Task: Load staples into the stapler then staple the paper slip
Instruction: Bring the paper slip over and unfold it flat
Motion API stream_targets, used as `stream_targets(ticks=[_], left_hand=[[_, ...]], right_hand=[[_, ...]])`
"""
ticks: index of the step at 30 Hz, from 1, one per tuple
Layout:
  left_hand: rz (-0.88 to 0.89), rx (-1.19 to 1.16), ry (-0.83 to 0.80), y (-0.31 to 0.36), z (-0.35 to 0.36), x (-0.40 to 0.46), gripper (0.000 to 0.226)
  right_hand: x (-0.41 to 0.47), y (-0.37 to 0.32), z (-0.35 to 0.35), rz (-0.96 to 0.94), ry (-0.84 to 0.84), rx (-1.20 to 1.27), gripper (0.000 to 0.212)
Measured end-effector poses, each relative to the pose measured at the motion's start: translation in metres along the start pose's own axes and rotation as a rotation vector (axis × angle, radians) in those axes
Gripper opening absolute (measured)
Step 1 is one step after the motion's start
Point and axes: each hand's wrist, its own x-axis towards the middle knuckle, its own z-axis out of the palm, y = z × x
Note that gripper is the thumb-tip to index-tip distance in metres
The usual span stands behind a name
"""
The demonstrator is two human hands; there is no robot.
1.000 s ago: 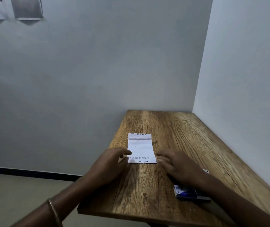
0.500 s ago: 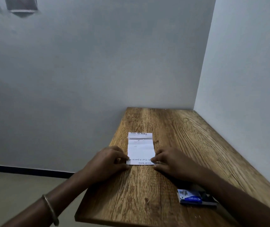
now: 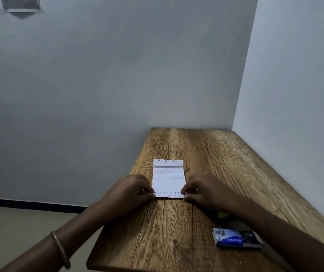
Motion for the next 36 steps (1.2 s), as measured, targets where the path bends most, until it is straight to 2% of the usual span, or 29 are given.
stream_targets(ticks=[8, 10, 14, 18, 26, 36], left_hand=[[0.021, 0.093, 0.013, 0.001, -0.001, 0.0, 0.026], [0.016, 0.065, 0.024, 0.002, 0.0, -0.001, 0.028], [-0.013, 0.014, 0.038, 0.003, 0.002, -0.002, 0.028], [-0.015, -0.018, 0.025, 0.003, 0.001, -0.002, 0.024], [-0.016, 0.032, 0.027, 0.003, 0.002, -0.002, 0.025], [-0.056, -0.02, -0.004, 0.01, 0.001, -0.001, 0.025]], right_hand=[[-0.002, 0.005, 0.003, -0.024, 0.005, -0.024, 0.027], [-0.003, 0.007, 0.004, -0.008, 0.015, -0.02, 0.022], [-0.003, 0.008, 0.002, 0.081, 0.071, 0.114, 0.013], [-0.003, 0.011, 0.0, 0.114, 0.057, 0.179, 0.013], [-0.006, 0.009, 0.002, -0.001, 0.107, 0.098, 0.014], [-0.001, 0.015, 0.007, 0.08, 0.041, 0.091, 0.012]])
